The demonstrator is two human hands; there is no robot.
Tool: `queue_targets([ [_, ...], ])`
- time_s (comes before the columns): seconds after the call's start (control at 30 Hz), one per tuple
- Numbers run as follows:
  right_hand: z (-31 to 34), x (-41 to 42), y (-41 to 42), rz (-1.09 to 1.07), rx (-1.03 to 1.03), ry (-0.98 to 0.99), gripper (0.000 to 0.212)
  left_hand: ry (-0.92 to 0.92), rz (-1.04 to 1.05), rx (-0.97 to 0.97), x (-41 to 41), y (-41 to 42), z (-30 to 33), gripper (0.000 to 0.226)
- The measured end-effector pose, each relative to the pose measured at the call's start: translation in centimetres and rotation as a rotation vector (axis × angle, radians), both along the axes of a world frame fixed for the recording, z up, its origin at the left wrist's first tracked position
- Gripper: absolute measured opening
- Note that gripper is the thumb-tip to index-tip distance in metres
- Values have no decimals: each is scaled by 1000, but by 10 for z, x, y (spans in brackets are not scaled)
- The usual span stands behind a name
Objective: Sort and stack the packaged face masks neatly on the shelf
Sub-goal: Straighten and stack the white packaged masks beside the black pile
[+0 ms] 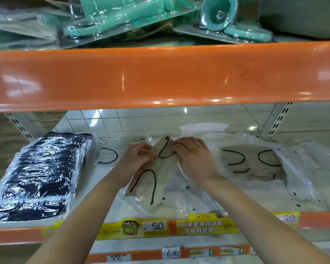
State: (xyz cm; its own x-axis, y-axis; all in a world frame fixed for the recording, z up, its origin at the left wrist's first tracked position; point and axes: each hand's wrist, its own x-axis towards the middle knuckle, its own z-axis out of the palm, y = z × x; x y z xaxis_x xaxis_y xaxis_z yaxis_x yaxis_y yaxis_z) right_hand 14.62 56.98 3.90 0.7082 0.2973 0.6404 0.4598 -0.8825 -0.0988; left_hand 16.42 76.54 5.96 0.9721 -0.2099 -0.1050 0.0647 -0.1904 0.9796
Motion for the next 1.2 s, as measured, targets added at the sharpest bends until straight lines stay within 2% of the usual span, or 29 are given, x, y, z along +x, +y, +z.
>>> queue_targets([
  [0.07, -1, 1, 5, -23, -31, 69, 29, -5, 161, -51, 0, 2, -9, 4],
  [0.17, -3, -2, 18, 70, -134, 394, 35, 36, 411, -143, 3, 7, -27, 9],
  [0.23, -6, -7, 27, 113, -109, 568, 42, 114, 521, -278, 2, 10, -36, 8],
  [0.3, -8, -12, 38, 115, -81, 608, 41, 153, 610, -408, 0, 9, -41, 21],
  [0.37, -11, -16, 47, 87, -95, 604, 45, 181, 675, -506, -8, 4, -37, 21],
  [0.47, -19, -17, 58, 46, -97, 595, 56, 252, 682, -537, -24, -2, -30, 20],
  [0.53, -25, -15, 63, -3, -79, 586, 54, 281, 626, -545, -31, -1, -28, 18],
  [0.6, -27, -12, 64, -65, -60, 577, 49, 396, 500, -626, -37, 2, -24, 18],
  [0.67, -28, -10, 65, -102, -56, 565, 43, 466, 307, -477, -44, 7, -18, 26],
  [0.73, -31, -8, 65, -122, -57, 567, 37, 344, 129, -204, -48, 12, -14, 27],
  [0.77, -33, -6, 65, -132, -54, 575, 36, 196, 80, -57, -48, 17, -14, 22],
  [0.83, -34, -3, 66, -152, -53, 600, 38, -267, 57, 367, -40, 30, -21, 10],
  [0.87, -35, -2, 67, -157, -61, 605, 39, -516, 45, 630, -33, 37, -27, 23],
  [0.9, -34, 0, 68, -155, -59, 591, 42, -683, 11, 826, -25, 44, -36, 38],
  [0.93, -33, 1, 69, -157, -62, 578, 44, -762, 5, 948, -18, 50, -43, 49],
  [1.0, -25, 2, 73, -131, -72, 518, 45, -774, -7, 1084, -6, 57, -47, 47],
  [1.07, -20, 5, 78, -87, -92, 367, 40, -789, 24, 1121, 3, 65, -44, 15],
  [1.1, -20, 9, 80, -83, -88, 287, 39, -806, 50, 1108, 9, 70, -42, 8],
  [1.17, -17, 18, 86, -66, -44, 124, 39, -831, 95, 1088, 18, 78, -37, 26],
  [1.2, -13, 23, 91, -60, -29, 80, 39, -843, 119, 1069, 22, 81, -31, 25],
])
